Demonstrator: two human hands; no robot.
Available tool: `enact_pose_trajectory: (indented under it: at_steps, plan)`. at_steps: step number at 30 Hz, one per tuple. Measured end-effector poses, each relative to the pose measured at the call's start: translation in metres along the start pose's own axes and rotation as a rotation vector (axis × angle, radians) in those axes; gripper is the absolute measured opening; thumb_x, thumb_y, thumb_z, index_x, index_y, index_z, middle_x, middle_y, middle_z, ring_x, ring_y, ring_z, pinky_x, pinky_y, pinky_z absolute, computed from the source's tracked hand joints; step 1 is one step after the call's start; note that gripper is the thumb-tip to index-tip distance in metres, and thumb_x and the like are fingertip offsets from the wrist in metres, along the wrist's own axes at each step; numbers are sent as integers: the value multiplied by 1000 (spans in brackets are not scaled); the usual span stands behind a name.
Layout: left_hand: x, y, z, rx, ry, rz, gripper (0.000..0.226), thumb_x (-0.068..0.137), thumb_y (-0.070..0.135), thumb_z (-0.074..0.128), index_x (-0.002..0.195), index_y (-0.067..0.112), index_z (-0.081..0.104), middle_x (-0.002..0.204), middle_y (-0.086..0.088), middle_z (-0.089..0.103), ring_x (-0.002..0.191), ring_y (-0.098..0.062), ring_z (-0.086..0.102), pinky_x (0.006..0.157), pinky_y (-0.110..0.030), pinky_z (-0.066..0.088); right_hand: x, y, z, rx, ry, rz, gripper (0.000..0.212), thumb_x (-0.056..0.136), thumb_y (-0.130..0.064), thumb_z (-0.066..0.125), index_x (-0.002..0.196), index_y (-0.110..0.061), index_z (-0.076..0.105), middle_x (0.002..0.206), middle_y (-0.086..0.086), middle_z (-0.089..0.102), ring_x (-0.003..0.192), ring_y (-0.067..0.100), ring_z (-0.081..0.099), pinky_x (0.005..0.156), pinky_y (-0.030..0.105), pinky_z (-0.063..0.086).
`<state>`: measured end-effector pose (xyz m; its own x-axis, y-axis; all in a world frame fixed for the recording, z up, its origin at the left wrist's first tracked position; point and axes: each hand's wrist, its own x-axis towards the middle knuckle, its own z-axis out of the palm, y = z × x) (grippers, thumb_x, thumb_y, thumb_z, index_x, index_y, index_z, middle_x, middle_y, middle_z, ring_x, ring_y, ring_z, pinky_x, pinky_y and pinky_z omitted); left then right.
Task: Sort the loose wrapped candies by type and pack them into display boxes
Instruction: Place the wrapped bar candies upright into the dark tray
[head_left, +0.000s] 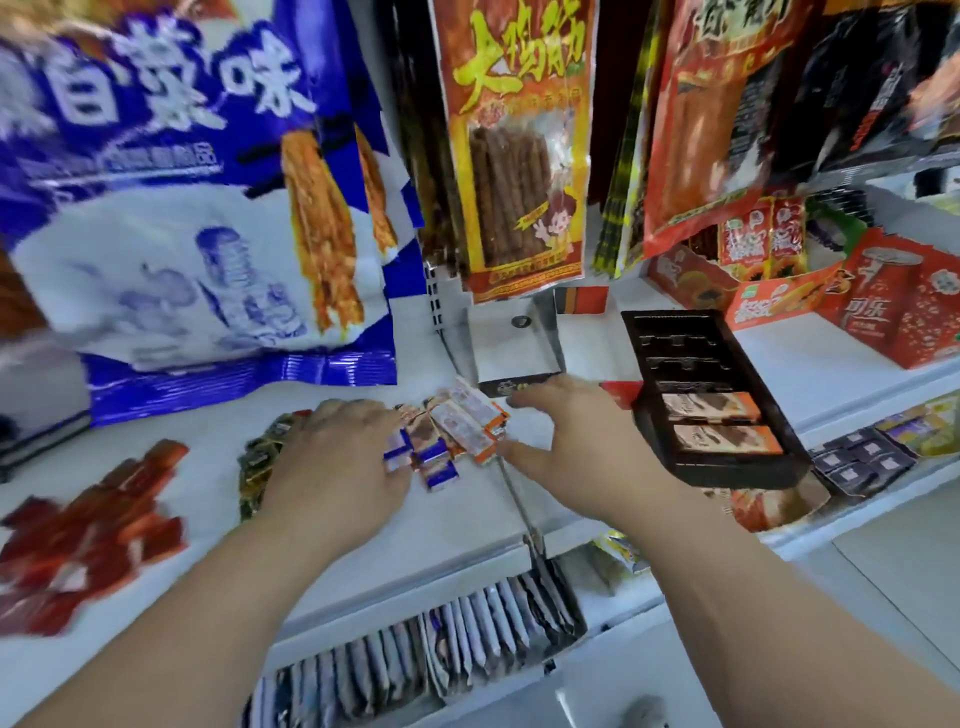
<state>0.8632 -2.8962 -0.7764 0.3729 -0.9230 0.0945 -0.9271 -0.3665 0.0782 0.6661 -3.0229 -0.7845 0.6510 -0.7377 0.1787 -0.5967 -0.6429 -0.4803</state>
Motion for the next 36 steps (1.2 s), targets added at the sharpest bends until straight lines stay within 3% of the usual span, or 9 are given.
enact_pose_trajectory:
  at_steps: [4,10,17,21,24,26,31,34,36]
  plan:
    - [2,-10,14,-24,-143,72,58,90,48,54,142,25,43,154,2,36,143,-19,28,117,-41,23,10,-18,30,8,-73,-7,64,80,-46,72,139,-28,53,134,0,51,121,25,47,100,35,43]
    - [4,-15,18,-38,-116,125,54,89,50,56,137,26,48,146,5,44,139,-17,32,117,-39,23,19,-27,45,-165,-77,7,55,82,-45,66,134,-34,53,131,-2,52,113,26,46,92,35,47]
    - [13,-19,12,-101,-77,146,37,83,47,65,114,27,63,113,7,57,109,-17,50,98,-33,40,23,-19,39,-204,-17,-26,26,80,-30,64,104,-24,72,100,-2,61,90,22,59,62,27,43]
    - [13,-17,6,-159,-75,119,47,83,55,65,121,29,61,120,7,57,114,-16,47,99,-33,41,20,-9,31,-199,53,-32,23,82,-28,64,102,-25,74,92,-1,64,80,23,61,56,30,47]
    - [11,-10,-1,-288,-24,78,55,87,50,64,137,31,50,133,7,52,123,-14,42,98,-29,38,18,-8,19,-159,118,-85,13,84,-27,64,87,-18,73,79,1,63,72,24,60,54,35,48]
    - [10,-4,-4,-364,17,100,51,88,47,64,136,35,50,127,10,56,117,-13,45,91,-27,39,16,-12,11,-103,123,-145,15,86,-31,66,82,-18,72,74,-1,62,67,19,57,54,36,47]
    - [11,6,-3,-504,-23,201,19,91,36,65,110,35,68,91,15,60,92,-10,51,79,-34,47,12,-29,11,183,-21,-173,7,87,-31,69,88,-27,75,77,-7,66,72,13,60,65,41,51]
    - [12,2,-3,-548,-32,120,10,90,32,65,96,29,71,82,8,65,79,-11,57,68,-37,50,18,-27,10,296,-33,-79,9,87,-34,71,92,-27,75,78,-8,70,73,12,63,66,37,53]
    - [13,-5,-3,-529,-17,20,9,90,33,65,90,26,71,78,8,66,73,-8,59,60,-30,47,24,-20,11,318,20,41,15,89,-37,68,97,-26,74,84,-11,71,76,8,64,66,30,53]
